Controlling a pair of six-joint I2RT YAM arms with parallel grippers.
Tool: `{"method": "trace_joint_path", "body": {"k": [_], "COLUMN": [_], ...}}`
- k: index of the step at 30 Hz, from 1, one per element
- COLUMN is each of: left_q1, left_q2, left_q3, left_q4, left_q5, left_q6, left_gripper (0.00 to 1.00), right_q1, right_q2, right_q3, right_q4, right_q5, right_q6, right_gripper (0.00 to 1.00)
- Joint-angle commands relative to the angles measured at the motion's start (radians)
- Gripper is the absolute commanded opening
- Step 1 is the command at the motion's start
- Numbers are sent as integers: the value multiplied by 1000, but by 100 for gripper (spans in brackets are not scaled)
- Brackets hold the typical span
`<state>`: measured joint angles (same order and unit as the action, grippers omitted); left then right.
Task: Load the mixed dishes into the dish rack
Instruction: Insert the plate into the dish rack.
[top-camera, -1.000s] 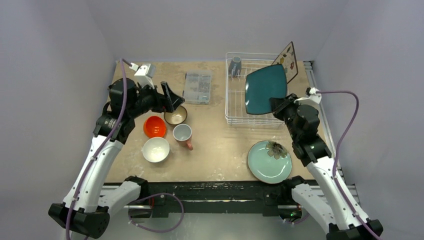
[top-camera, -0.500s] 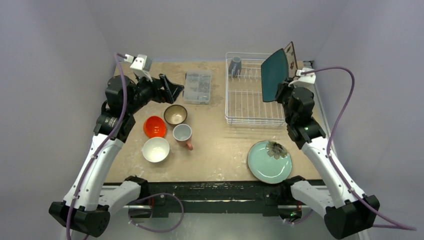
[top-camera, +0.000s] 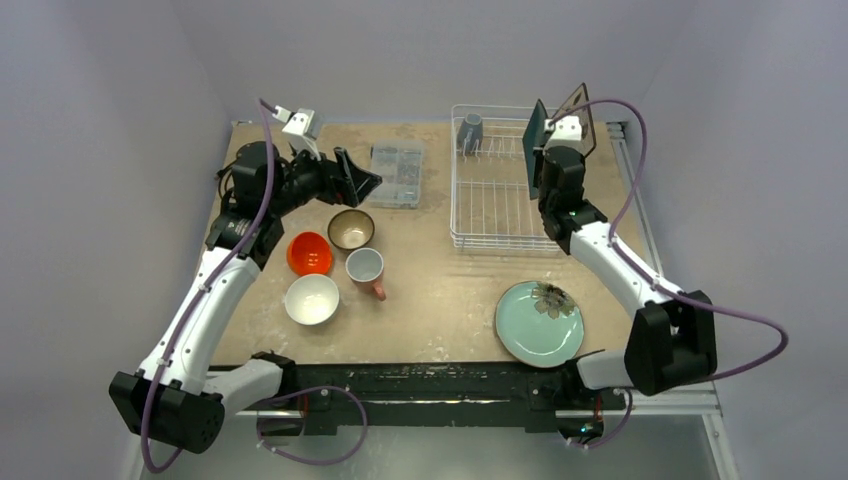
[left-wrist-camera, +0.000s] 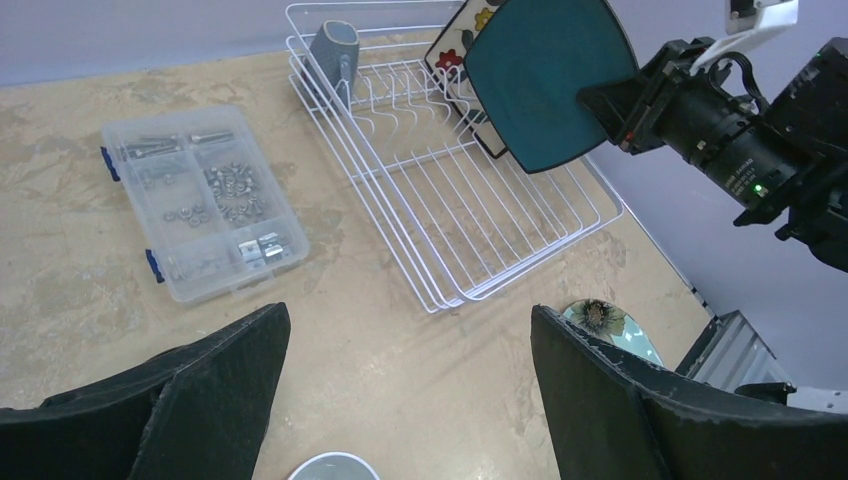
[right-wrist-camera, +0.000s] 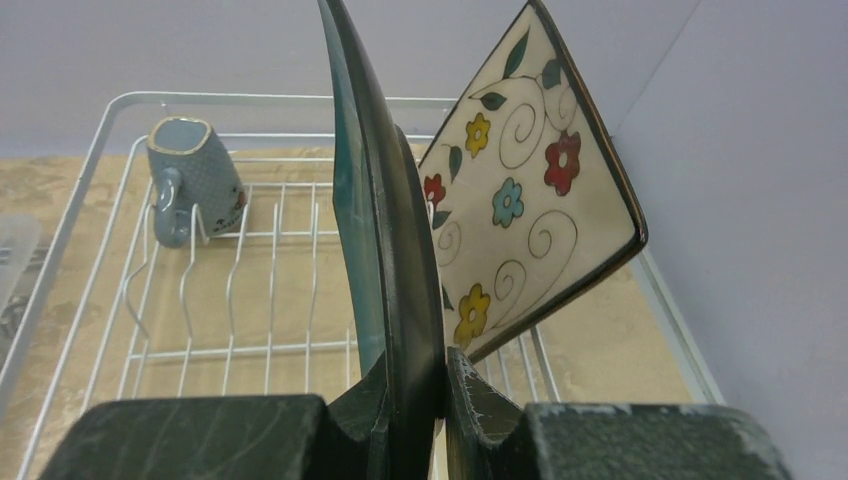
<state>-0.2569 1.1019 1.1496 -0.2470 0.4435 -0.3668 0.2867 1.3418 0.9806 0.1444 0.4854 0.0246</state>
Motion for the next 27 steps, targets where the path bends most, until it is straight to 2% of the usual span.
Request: {"method": "trace_joint_path", "body": {"k": [1, 12, 18, 27], "left_q1": [13, 42, 67, 116], "left_q2": [-8, 13, 20, 48], "left_q3": [18, 16, 16, 9], "left_q4": [60, 73, 79, 126], "left_q5": [36, 58, 70, 132], "left_q6": [-11, -49, -64, -122], "left_gripper": [89, 89, 89, 89], "right_q1": [-26, -68, -99, -116], "right_q2": [24, 187, 270, 317], "right_q3": [165, 282, 354, 340], "right_q4": [248, 222, 195, 208], "right_q5": [69, 83, 40, 26], "right_q6": [-93, -121, -136, -138], "right_gripper": [0, 0, 0, 0]}}
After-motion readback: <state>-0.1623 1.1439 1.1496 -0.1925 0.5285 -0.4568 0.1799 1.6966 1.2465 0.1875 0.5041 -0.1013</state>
